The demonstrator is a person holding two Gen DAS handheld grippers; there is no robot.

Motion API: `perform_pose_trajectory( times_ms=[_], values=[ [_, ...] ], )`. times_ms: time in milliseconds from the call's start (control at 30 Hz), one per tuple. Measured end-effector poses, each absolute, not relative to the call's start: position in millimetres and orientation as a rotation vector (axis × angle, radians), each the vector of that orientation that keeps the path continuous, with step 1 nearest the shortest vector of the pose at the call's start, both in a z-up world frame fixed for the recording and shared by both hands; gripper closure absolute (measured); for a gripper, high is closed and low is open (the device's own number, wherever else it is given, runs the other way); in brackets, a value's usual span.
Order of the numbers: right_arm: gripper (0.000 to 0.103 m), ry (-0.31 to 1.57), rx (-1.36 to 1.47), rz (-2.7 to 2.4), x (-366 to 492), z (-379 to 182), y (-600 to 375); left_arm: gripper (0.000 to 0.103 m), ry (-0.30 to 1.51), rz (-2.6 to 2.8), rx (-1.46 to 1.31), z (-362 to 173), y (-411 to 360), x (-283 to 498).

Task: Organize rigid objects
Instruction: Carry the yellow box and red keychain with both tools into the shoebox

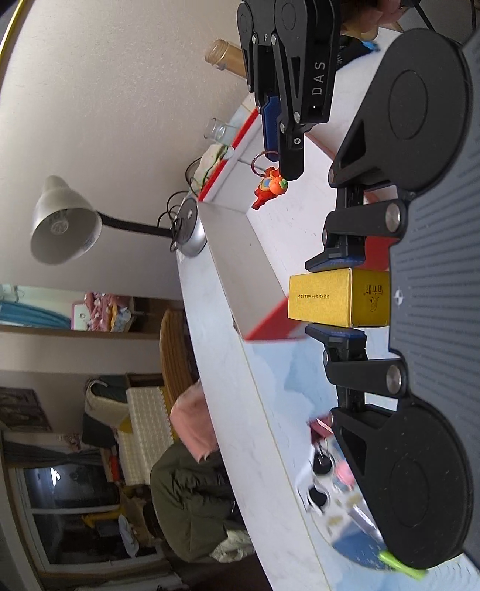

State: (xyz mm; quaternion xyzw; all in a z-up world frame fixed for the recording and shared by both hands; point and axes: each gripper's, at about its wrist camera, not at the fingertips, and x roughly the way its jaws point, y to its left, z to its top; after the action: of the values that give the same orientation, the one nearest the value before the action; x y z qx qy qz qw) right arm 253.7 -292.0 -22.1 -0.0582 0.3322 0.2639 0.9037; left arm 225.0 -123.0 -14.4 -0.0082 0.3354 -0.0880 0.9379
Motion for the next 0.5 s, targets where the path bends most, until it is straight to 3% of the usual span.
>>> perform_pose_trajectory(
  times_ms=[500],
  values=[
    [0.078, 0.781, -0.139, 0.451, 327, -61, -355, 0.074, 0.762, -0.249, 0.056, -41, -216, 323]
  ],
)
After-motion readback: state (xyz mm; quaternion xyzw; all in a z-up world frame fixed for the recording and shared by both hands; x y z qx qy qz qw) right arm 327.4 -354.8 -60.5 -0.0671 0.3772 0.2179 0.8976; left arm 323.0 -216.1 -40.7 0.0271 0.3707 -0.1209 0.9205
